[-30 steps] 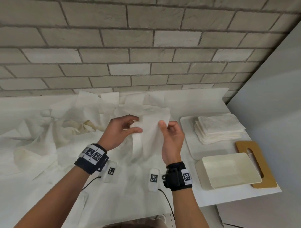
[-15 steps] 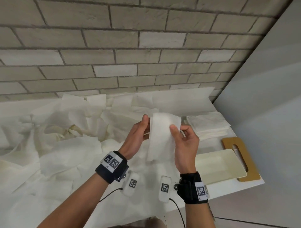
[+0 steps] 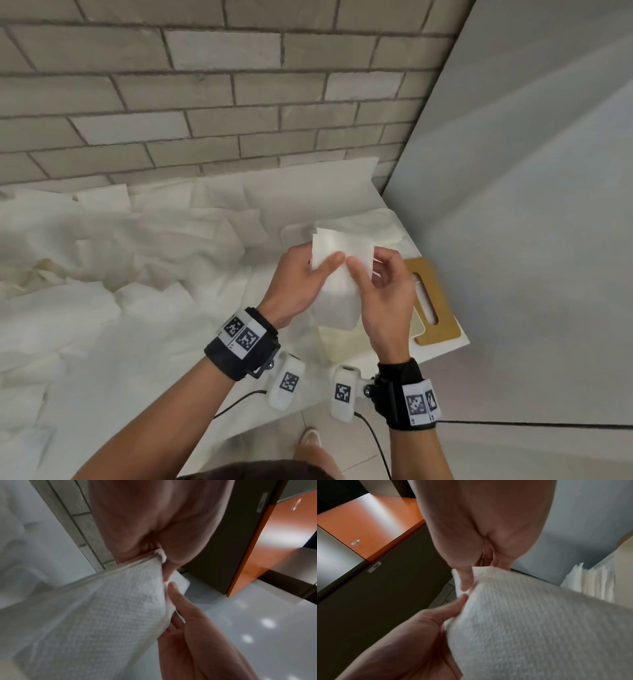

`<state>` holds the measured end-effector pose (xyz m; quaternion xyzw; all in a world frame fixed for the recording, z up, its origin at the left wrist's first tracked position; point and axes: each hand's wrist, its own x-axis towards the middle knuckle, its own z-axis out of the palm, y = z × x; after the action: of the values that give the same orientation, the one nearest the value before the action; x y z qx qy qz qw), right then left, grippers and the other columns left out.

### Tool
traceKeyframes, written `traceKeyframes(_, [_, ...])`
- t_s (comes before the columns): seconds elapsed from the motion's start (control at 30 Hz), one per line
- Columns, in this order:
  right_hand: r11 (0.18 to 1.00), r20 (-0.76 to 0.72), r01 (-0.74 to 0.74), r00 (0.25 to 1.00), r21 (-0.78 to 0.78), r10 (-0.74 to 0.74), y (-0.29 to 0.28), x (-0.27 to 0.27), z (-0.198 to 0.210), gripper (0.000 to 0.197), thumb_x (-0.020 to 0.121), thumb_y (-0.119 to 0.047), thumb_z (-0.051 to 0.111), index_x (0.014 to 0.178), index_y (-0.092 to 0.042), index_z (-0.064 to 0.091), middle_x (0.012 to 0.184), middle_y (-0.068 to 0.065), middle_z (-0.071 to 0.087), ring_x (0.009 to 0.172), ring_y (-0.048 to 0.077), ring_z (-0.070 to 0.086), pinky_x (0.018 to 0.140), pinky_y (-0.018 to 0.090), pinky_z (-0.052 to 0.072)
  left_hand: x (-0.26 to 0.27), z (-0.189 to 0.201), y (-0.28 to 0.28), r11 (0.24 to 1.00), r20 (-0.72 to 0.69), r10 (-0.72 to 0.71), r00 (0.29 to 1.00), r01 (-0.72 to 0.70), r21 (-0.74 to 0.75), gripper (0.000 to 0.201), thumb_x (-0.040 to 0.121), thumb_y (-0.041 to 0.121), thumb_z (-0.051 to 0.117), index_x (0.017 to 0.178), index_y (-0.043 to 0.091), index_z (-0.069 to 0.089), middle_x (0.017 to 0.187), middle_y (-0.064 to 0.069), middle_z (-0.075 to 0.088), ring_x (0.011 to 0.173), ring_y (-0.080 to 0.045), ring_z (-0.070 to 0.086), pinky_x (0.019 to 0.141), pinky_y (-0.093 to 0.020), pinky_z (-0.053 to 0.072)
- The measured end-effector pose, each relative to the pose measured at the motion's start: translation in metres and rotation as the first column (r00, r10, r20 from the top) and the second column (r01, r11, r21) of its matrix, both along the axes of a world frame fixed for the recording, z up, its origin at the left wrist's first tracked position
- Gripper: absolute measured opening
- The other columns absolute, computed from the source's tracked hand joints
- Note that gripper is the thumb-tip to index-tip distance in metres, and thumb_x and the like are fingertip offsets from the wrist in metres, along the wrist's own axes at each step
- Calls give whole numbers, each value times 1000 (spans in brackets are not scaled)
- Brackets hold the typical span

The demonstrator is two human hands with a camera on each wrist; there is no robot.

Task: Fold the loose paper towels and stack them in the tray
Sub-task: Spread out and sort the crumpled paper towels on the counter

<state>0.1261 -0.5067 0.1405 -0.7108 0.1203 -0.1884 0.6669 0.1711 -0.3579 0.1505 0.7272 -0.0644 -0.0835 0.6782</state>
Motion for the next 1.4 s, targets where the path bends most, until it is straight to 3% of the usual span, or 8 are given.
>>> traceKeyframes(0.07, [994, -101, -107, 989, 17, 108, -28, -5, 0, 58, 88, -39, 87, 133, -26, 52, 122, -7, 74, 111, 6, 72, 90, 21, 57, -1, 0, -24, 997, 16, 62, 998, -61, -56, 18, 104, 24, 69, 119, 17, 75, 111, 5, 81, 105, -16, 77, 95, -49, 61])
traceKeyframes(0.2, [951, -318, -281, 897, 132, 309, -91, -19, -19, 62, 89, -25, 90, 134, -32, 49, 118, -4, 80, 108, 20, 78, 92, 43, 64, -5, 0, -53, 932, -55, 263, 963, -269, -245, 30, 96, 16, 79, 124, 12, 70, 115, -1, 79, 106, -19, 76, 90, -39, 62])
traceKeyframes(0.4, [987, -368, -129, 926, -91, 87, -151, -14, -50, 50, 92, -22, 87, 122, -33, 49, 96, 7, 80, 84, 26, 77, 60, 34, 55, -26, -59, -44, 912, 107, 277, 955, -296, 284, 45, 89, 25, 85, 122, 37, 57, 87, 6, 77, 84, -12, 74, 76, -27, 58])
traceKeyframes(0.6, [348, -426, -373, 900, -860, -88, -138, -3, -108, 72, 90, -32, 86, 144, -17, 41, 88, 11, 77, 80, 36, 75, 77, 45, 60, -40, -112, -70, 585, 218, -133, 967, -101, 805, 61, 84, 11, 78, 130, 22, 39, 74, 3, 55, 70, -25, 55, 64, -37, 48])
traceKeyframes(0.7, [219, -420, -386, 897, -896, -140, -133, 6, -114, 80, 84, -39, 90, 145, -10, 49, 86, 12, 77, 82, 36, 74, 88, 47, 56, -40, -113, -61, 630, 232, -90, 969, -125, 766, 58, 85, 19, 81, 132, 20, 47, 93, 1, 59, 90, -24, 57, 72, -38, 53])
traceKeyframes(0.83, [230, -349, -305, 919, -924, -182, -127, 7, -89, 56, 84, -48, 89, 118, -16, 58, 80, 0, 75, 76, 28, 70, 71, 38, 54, -30, -109, 9, 680, 288, 134, 948, -300, 669, 27, 95, 24, 73, 119, 21, 59, 91, 6, 56, 90, -15, 51, 74, -32, 49])
traceKeyframes(1.1, [607, -251, -340, 940, -719, 230, 24, 16, -31, 21, 101, -35, 71, 106, -24, 54, 92, -9, 77, 73, 19, 68, 62, 34, 54, 10, -149, 225, 292, 76, 393, 916, -203, 934, 47, 93, 18, 76, 135, 8, 59, 133, -23, 61, 122, -50, 54, 97, -59, 51])
traceKeyframes(1.4, [486, -672, -681, 704, -548, 230, 166, 137, -129, 46, 98, -13, 58, 141, -3, 46, 138, 20, 59, 128, 42, 58, 101, 46, 51, 3, -180, 269, 484, -1, 315, 949, -160, 860, 52, 92, 24, 79, 138, 30, 56, 132, -4, 63, 124, -32, 57, 100, -53, 51])
